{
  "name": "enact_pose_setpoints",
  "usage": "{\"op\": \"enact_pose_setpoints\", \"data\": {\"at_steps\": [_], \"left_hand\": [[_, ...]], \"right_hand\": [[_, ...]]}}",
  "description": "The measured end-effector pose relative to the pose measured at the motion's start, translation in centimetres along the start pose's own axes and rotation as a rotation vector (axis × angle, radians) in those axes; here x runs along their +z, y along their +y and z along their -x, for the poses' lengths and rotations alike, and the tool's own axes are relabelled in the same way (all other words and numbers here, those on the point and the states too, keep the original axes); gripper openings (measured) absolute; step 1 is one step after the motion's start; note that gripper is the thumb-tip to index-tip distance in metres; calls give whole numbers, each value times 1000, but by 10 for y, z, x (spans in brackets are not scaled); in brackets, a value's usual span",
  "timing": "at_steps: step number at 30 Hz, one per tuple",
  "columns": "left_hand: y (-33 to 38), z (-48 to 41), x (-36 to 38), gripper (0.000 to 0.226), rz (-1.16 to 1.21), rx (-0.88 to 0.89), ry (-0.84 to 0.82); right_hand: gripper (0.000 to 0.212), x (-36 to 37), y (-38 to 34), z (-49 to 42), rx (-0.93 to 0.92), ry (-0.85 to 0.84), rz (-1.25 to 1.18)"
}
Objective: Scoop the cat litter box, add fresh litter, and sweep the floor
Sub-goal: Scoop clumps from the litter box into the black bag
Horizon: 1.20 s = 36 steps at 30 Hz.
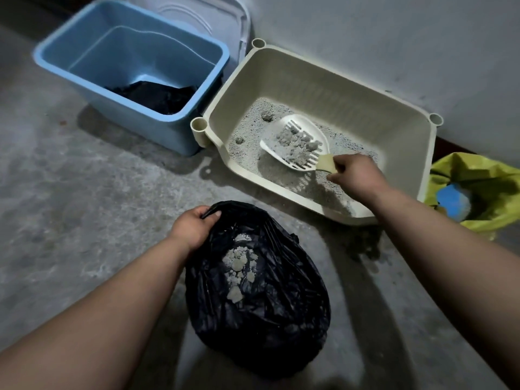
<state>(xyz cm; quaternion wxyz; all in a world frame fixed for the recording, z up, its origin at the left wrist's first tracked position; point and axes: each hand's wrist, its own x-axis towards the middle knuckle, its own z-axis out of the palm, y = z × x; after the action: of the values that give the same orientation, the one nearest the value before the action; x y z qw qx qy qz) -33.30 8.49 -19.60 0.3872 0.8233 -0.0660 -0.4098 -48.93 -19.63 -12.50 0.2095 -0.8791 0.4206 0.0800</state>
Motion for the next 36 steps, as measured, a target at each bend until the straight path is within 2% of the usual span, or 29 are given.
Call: {"op": "enact_pose_setpoints", "data": {"at_steps": [3, 10, 13, 18, 19, 21, 22, 25, 31, 36], "left_hand": [[2, 3, 1, 13, 11, 7, -9], [6, 6, 3, 14, 18, 24, -18], [9, 7, 3, 14, 46, 34, -22], [6, 8, 0, 13, 97, 34, -8], [5, 9, 0, 12, 118, 31, -3], [5, 9, -1, 11, 162, 23, 16], [6, 11, -2, 11, 184, 15, 25], [4, 9, -7, 17, 250, -17, 42], [1, 12, -14, 10, 362, -69, 66], [-1, 15, -21, 17, 402, -105, 54]], "right_hand": [[42, -1, 2, 6, 31, -6, -34], [24, -4, 6, 13, 39, 0, 13], [33, -6, 6, 15, 18, 10, 35], [37, -8, 7, 23, -53, 34, 59], [34, -8, 7, 26, -81, 39, 58], [15, -5, 6, 33, -153, 34, 47], [7, -4, 4, 37, -194, 21, 40], [25, 2, -1, 51, -267, -62, 46], [39, 19, -14, 84, -391, -213, 178], [34, 42, -29, 110, -506, -325, 378]]}}
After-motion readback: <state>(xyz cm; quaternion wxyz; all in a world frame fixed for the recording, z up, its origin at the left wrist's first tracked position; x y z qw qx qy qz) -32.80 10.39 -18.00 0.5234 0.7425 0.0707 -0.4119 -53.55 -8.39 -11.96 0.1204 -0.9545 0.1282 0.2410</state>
